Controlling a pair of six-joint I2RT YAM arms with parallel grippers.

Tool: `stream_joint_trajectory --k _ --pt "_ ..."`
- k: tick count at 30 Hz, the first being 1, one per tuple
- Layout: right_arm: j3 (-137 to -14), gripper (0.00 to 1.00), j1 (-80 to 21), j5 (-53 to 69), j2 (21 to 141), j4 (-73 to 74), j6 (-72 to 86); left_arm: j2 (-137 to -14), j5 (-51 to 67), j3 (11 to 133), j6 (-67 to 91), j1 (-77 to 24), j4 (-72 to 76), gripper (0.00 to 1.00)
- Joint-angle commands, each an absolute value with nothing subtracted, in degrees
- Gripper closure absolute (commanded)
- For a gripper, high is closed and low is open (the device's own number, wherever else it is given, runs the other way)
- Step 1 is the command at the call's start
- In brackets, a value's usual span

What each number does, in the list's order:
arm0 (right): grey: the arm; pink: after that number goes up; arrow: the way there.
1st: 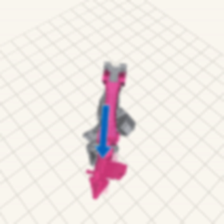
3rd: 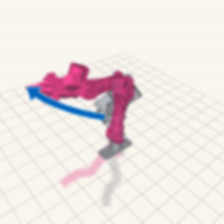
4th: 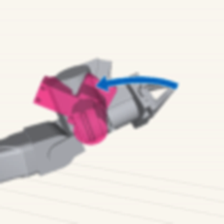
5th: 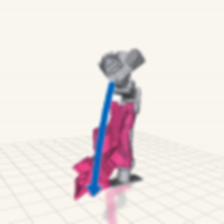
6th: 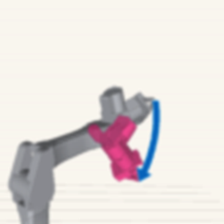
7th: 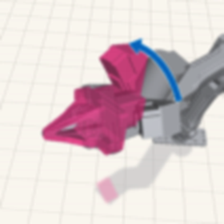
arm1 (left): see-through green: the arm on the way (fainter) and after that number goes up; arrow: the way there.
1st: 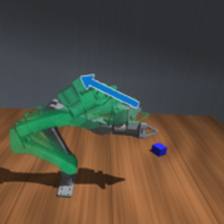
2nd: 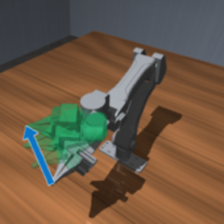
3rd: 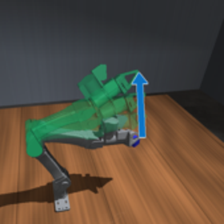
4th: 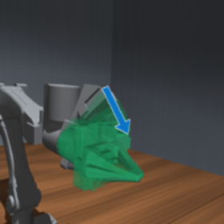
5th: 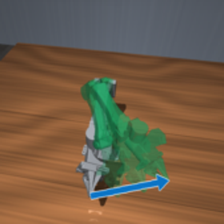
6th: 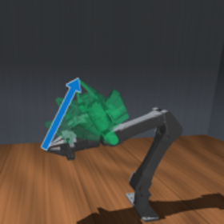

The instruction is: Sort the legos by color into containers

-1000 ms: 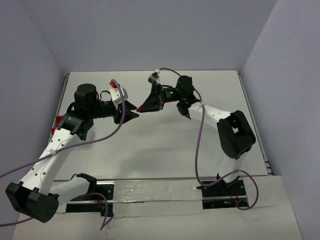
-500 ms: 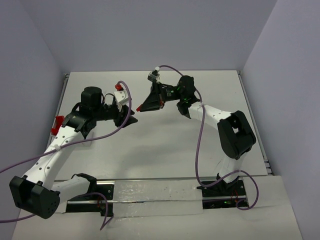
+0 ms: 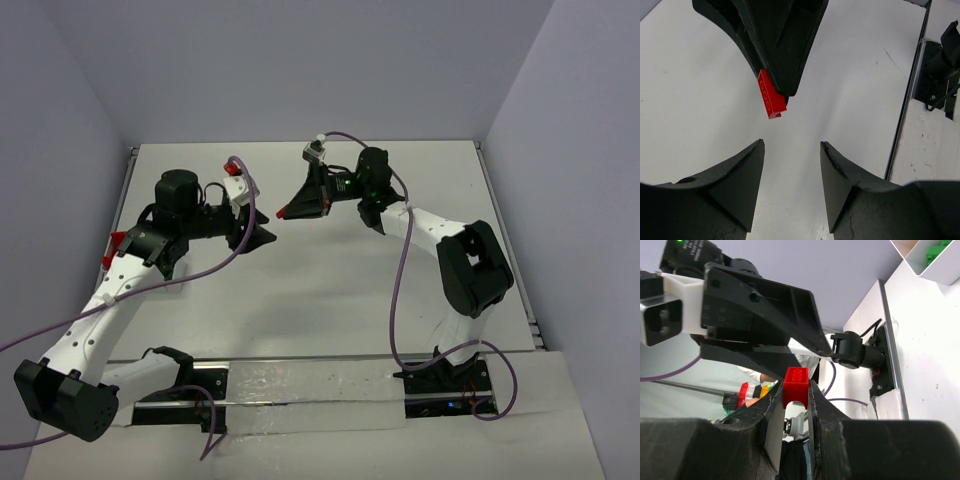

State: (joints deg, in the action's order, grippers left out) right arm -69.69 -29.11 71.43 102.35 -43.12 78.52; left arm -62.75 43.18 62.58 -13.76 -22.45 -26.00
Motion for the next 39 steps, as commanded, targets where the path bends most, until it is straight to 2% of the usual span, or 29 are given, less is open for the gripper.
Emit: stream_joint_trajectory --k 1,10,21,29,32,34,38,39 --pt "-69.44 1.0 -29.97 70.84 100.72 -42.54 76.29 -63.72 44.65 66.35 -11.95 -23.38 -23.12 0.43" --pt "-68.77 1.0 -30.97 71.19 100.25 -42.54 75.84 -65.05 44.12 67.15 -11.4 -24.08 -22.22 0.46" --pt "-68.57 1.0 -31.55 71.37 100.21 -42.97 76.09 -65.76 43.32 67.3 -11.28 -24.53 -21.71 0.57" --pt "-68.62 1.0 -31.82 71.72 100.28 -43.16 76.1 -65.65 42.65 66.8 -11.45 -24.7 -21.65 0.76" --pt "-69.06 0.98 -31.82 71.87 100.61 -41.53 74.9 -65.54 42.03 66.88 -10.83 -24.7 -21.71 0.9" --pt "-69.42 0.76 -31.78 72.02 100.81 -40.1 74.19 -65.09 40.89 66.8 -9.4 -24.48 -21.95 1.0" --pt "-69.93 0.32 -31.37 72.03 101.01 -39.09 73.31 -63.67 39.68 66.43 -7.81 -23.22 -23.81 1.0" --pt "-70.16 0.15 -30.97 71.9 101.08 -38.37 73.02 -63.16 39.17 66.34 -7.49 -22.02 -25.62 1.0"
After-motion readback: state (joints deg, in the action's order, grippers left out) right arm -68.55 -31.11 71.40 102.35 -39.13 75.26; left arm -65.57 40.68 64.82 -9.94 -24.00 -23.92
